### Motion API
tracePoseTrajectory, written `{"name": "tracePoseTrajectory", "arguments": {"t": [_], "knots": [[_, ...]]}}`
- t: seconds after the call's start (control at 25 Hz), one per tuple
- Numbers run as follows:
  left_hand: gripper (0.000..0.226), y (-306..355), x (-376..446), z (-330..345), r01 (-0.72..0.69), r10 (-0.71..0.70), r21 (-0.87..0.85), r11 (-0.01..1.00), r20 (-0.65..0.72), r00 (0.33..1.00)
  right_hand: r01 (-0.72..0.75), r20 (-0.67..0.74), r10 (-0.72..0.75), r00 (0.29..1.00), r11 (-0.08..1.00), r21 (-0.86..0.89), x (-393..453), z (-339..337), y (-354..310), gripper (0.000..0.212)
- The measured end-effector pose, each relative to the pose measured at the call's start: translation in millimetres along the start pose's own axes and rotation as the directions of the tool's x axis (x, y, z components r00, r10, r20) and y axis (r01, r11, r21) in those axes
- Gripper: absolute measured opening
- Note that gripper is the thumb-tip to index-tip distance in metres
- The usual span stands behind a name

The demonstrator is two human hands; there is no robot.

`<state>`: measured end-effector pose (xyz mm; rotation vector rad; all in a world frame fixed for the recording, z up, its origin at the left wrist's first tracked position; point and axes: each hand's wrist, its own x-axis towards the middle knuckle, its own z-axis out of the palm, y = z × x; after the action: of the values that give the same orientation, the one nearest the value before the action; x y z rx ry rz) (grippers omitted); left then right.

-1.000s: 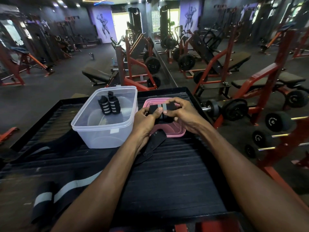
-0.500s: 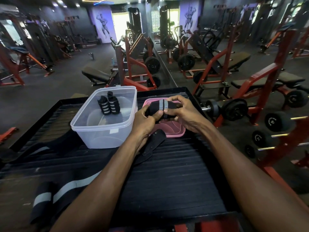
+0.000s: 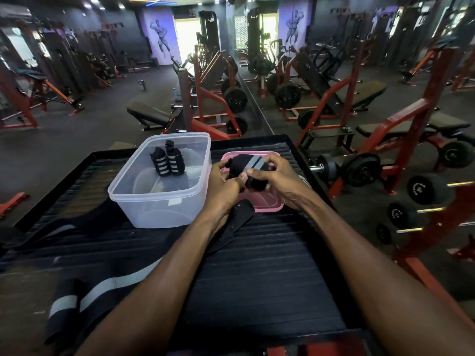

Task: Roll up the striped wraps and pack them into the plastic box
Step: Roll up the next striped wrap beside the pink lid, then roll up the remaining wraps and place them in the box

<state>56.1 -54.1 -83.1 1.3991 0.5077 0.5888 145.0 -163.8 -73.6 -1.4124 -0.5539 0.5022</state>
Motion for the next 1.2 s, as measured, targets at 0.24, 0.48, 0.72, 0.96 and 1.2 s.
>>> {"name": "tracePoseTrajectory", "arguments": {"t": [0.24,0.48,0.72,0.96,1.2], "knots": [[0.053,7.4,-7.8,-3.4,-0.061,0.064,0.086,0.994,-0.040,0.997,-0.119,0.067,0.118,0.991,0.993,0.012,-1.5,11.8,0.6,0.029],[0.035,30.9,-15.7,-7.8,-0.276,0.291,0.141,0.951,-0.097,0.952,-0.018,-0.034,0.025,0.999,0.978,0.209,-11.0,17.4,-15.8,0.019],[0.023,74.9,-30.6,-26.3,-0.460,0.466,0.075,0.885,-0.111,0.878,-0.006,-0.014,0.011,1.000,0.947,0.320,-15.5,31.1,-32.6,0.035],[0.025,111.0,0.7,-100.6,-0.380,0.471,0.426,0.821,-0.131,0.872,0.075,-0.018,-0.074,0.997,0.994,0.076,-3.1,89.2,-67.1,0.053],[0.026,100.3,52.6,-180.8,0.001,0.210,0.939,0.344,-0.078,0.975,0.163,0.100,-0.131,0.986,0.872,-0.462,33.6,173.5,-72.6,0.059]]}}
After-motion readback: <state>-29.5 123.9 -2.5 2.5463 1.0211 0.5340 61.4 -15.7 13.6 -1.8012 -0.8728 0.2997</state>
